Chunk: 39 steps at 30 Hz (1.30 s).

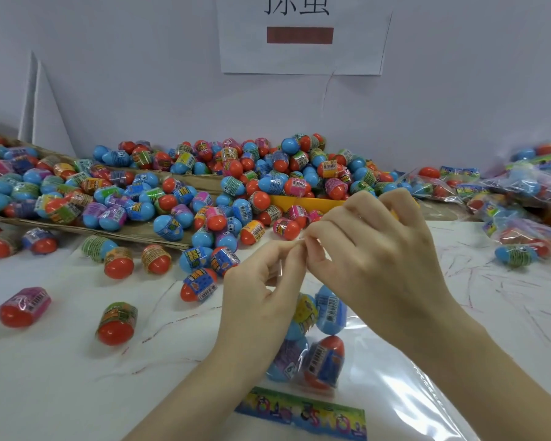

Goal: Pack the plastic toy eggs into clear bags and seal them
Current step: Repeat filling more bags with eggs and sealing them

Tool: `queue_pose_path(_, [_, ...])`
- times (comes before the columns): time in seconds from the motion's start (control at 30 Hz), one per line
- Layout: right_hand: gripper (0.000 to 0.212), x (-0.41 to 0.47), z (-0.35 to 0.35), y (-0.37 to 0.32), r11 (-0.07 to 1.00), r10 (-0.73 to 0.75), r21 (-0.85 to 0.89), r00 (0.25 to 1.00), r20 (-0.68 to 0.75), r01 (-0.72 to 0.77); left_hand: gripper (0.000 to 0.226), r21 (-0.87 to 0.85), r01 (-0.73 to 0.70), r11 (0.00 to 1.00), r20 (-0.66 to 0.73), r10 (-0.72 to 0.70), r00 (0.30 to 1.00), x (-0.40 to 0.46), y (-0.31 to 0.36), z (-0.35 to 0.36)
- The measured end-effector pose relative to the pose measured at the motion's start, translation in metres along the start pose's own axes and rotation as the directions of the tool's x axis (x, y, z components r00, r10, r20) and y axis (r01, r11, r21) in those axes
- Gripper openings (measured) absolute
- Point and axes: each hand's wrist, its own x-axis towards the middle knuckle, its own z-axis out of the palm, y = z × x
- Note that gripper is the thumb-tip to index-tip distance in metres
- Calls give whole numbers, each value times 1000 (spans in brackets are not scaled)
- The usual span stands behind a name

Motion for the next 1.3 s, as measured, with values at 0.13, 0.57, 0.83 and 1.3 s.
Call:
queue_pose_path(0.13, [29,1,2,-1,997,70,16,998,1,-70,20,23,-9,1000,-7,9,1000,-1,0,0])
queue_pose_path(0.57, [26,1,5,-12,902,355,202,921,161,-383,17,-31,21,999,-28,-22,999,-1,-2,2])
queue_pose_path(0.83, [16,-19,20,50,588,700,168,602,383,-791,17,-159,98,982,-93,-113,989,1,-2,1])
queue_pose_path(1.3, [56,-66,12,119,548,744,-117,419,521,-828,21,-185,154,971,-102,-175,979,4,-3,0])
